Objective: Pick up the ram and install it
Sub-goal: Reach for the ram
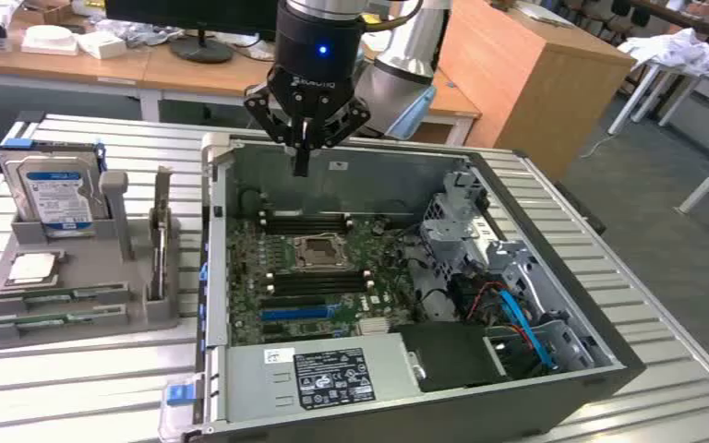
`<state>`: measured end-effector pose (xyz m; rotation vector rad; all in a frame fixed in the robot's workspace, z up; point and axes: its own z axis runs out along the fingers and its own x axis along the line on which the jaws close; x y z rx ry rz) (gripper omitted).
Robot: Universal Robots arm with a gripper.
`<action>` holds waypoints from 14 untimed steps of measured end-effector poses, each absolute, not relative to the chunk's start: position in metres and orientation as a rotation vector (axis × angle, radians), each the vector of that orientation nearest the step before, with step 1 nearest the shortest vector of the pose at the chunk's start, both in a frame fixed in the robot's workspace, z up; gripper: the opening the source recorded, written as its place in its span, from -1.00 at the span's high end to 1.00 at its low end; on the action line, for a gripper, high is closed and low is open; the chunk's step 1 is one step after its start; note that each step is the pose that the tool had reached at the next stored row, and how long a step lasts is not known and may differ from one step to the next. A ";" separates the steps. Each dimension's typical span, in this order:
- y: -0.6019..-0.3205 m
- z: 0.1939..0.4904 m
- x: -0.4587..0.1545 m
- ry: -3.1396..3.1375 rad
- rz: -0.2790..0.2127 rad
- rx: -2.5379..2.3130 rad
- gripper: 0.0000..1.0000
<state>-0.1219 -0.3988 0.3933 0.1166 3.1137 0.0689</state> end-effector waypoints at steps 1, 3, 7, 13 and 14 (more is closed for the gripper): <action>-0.399 0.393 -0.122 3.114 0.069 0.117 0.80; -0.399 0.393 -0.122 3.114 0.069 0.117 0.80; -0.399 0.393 -0.123 3.114 0.069 0.117 0.80; -0.399 0.393 -0.126 3.114 0.069 0.117 0.80; -0.399 0.393 -0.126 3.114 0.069 0.117 0.80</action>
